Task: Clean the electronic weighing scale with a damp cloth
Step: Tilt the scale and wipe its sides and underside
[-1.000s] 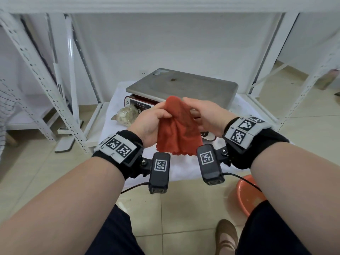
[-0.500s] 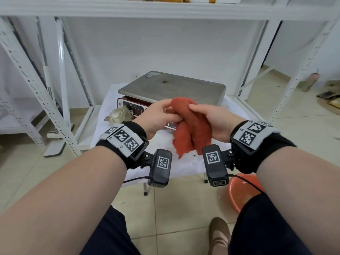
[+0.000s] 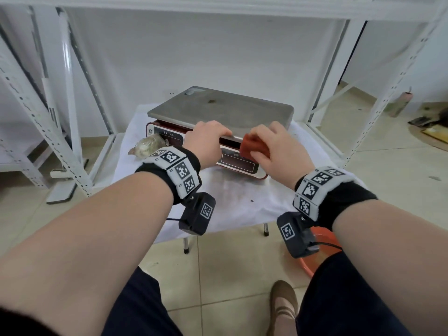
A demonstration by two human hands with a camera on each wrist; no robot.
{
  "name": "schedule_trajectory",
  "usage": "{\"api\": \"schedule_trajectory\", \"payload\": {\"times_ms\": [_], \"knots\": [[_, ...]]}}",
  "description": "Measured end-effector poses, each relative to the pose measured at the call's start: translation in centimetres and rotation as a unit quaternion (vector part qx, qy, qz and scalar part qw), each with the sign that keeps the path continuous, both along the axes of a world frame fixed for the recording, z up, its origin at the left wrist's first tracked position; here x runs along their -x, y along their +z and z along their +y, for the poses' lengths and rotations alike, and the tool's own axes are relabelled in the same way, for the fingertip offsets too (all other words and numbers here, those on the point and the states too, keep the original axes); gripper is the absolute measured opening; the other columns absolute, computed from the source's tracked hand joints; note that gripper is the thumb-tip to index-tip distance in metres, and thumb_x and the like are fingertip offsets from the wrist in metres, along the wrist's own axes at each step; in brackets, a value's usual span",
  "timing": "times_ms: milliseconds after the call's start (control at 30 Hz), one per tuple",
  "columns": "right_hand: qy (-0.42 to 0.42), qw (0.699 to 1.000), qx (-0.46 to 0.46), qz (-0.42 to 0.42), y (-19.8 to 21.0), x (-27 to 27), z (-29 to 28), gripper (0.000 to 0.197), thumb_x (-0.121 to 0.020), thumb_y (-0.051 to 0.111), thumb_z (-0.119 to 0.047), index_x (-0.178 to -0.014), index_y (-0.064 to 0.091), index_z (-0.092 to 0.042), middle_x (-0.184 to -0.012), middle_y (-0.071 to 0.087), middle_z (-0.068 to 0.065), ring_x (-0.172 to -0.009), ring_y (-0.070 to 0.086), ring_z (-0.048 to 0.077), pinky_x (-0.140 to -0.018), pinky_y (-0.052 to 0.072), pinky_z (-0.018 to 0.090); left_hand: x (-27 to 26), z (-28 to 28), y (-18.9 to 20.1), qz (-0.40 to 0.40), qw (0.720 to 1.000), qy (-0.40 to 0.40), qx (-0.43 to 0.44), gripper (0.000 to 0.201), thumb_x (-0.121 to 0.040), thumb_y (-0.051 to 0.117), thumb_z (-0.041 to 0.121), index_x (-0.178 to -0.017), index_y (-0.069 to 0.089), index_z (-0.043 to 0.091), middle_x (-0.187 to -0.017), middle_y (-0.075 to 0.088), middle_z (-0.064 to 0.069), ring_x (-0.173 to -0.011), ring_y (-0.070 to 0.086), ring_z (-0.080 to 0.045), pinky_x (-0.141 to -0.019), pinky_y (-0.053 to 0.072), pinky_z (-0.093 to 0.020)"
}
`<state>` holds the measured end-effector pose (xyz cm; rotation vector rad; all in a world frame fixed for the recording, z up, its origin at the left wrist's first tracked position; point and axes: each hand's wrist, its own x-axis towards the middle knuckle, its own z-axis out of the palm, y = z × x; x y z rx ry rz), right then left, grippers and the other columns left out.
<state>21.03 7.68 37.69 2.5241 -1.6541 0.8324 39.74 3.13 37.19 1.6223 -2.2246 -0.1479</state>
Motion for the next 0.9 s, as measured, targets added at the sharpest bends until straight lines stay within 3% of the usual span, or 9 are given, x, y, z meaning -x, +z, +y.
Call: {"api": "schedule_trajectory", "payload": {"times_ms": [100, 233, 333, 433, 533, 600, 667, 733, 900], "knots": [[0.006, 0.992, 0.063, 0.112, -1.3, 0.0, -0.4, 0.02, -0.083, 0.062, -0.025, -0.103, 0.06, -0.022, -0.097, 0.05, 0.007, -0.084, 0.054, 0.028, -0.059, 0.048, 0.036, -0.1, 0.0, 0.0, -0.026, 0.999, -0.014, 0.022, 0.056, -0.079, 0.048, 0.0, -0.127, 0.057, 0.026, -0.131, 0.053, -0.001, -0.12, 0.044, -0.028, -0.101, 0.038, -0.044], [0.003, 0.98, 0.123, 0.159, -2.7, 0.2, -0.9, 0.014, -0.073, 0.074, -0.015, -0.086, 0.068, -0.017, -0.081, 0.057, 0.009, -0.067, 0.057, 0.032, -0.046, 0.039, 0.028, -0.2, 0.0, -0.1, -0.034, 0.999, -0.018, 0.031, 0.056, -0.079, 0.049, -0.001, -0.128, 0.057, 0.024, -0.132, 0.051, 0.0, -0.125, 0.041, -0.025, -0.104, 0.036, -0.042], [0.022, 0.976, 0.115, 0.182, -3.1, 0.1, -1.0, 0.022, -0.061, 0.078, -0.005, -0.077, 0.069, -0.017, -0.075, 0.059, 0.007, -0.063, 0.058, 0.03, -0.045, 0.038, 0.026, -0.1, -0.1, -0.4, -0.023, 0.999, -0.024, 0.035, 0.056, -0.077, 0.048, -0.003, -0.126, 0.057, 0.022, -0.133, 0.051, -0.001, -0.126, 0.041, -0.023, -0.106, 0.035, -0.04], [0.071, 0.973, 0.065, 0.212, -3.5, 0.2, -0.6, 0.022, -0.057, 0.08, -0.008, -0.069, 0.065, -0.02, -0.073, 0.057, 0.004, -0.062, 0.058, 0.028, -0.044, 0.036, 0.024, -0.1, -0.2, -0.4, -0.005, 0.999, -0.026, 0.032, 0.055, -0.075, 0.048, -0.004, -0.124, 0.059, 0.02, -0.131, 0.052, -0.001, -0.124, 0.044, -0.022, -0.104, 0.036, -0.039], [0.072, 0.962, 0.024, 0.261, -3.6, 0.0, -0.4, 0.017, -0.066, 0.078, -0.019, -0.071, 0.063, -0.023, -0.079, 0.054, 0.0, -0.068, 0.056, 0.024, -0.044, 0.033, 0.025, -0.1, -0.2, -0.3, 0.0, 0.999, -0.024, 0.026, 0.055, -0.075, 0.049, -0.005, -0.123, 0.06, 0.021, -0.13, 0.053, 0.0, -0.123, 0.046, -0.021, -0.103, 0.038, -0.039], [0.069, 0.958, 0.041, 0.275, -3.2, -0.3, -0.5, 0.019, -0.063, 0.079, -0.021, -0.074, 0.063, -0.022, -0.08, 0.056, 0.0, -0.069, 0.058, 0.025, -0.045, 0.034, 0.025, -0.1, -0.2, -0.2, 0.001, 0.999, -0.025, 0.025, 0.055, -0.076, 0.049, -0.005, -0.123, 0.06, 0.022, -0.13, 0.053, 0.0, -0.122, 0.046, -0.021, -0.103, 0.038, -0.038], [0.05, 0.959, 0.09, 0.265, -2.7, -0.4, -0.8, 0.027, -0.053, 0.082, -0.013, -0.072, 0.063, -0.018, -0.074, 0.056, 0.003, -0.061, 0.057, 0.026, -0.041, 0.034, 0.023, -0.1, -0.2, -0.3, -0.001, 0.999, -0.024, 0.022, 0.055, -0.076, 0.049, -0.005, -0.123, 0.059, 0.021, -0.13, 0.052, -0.001, -0.122, 0.046, -0.021, -0.102, 0.038, -0.037], [0.018, 0.959, 0.137, 0.249, -2.9, -0.5, -0.7, 0.03, -0.051, 0.081, -0.006, -0.073, 0.063, -0.015, -0.072, 0.055, 0.005, -0.057, 0.055, 0.026, -0.039, 0.034, 0.022, -0.1, -0.3, -0.3, 0.002, 1.0, -0.026, 0.017, 0.056, -0.075, 0.05, -0.006, -0.123, 0.059, 0.021, -0.129, 0.052, -0.001, -0.122, 0.046, -0.021, -0.102, 0.038, -0.037], [0.045, 0.964, 0.116, 0.235, -5.2, -0.6, -0.5, 0.022, -0.06, 0.081, -0.017, -0.073, 0.063, -0.017, -0.073, 0.056, 0.003, -0.059, 0.056, 0.026, -0.041, 0.036, 0.023, -0.3, -0.4, -0.3, 0.014, 0.999, -0.031, 0.017, 0.055, -0.075, 0.049, -0.006, -0.122, 0.06, 0.021, -0.128, 0.053, 0.0, -0.121, 0.048, -0.02, -0.101, 0.039, -0.035]]}}
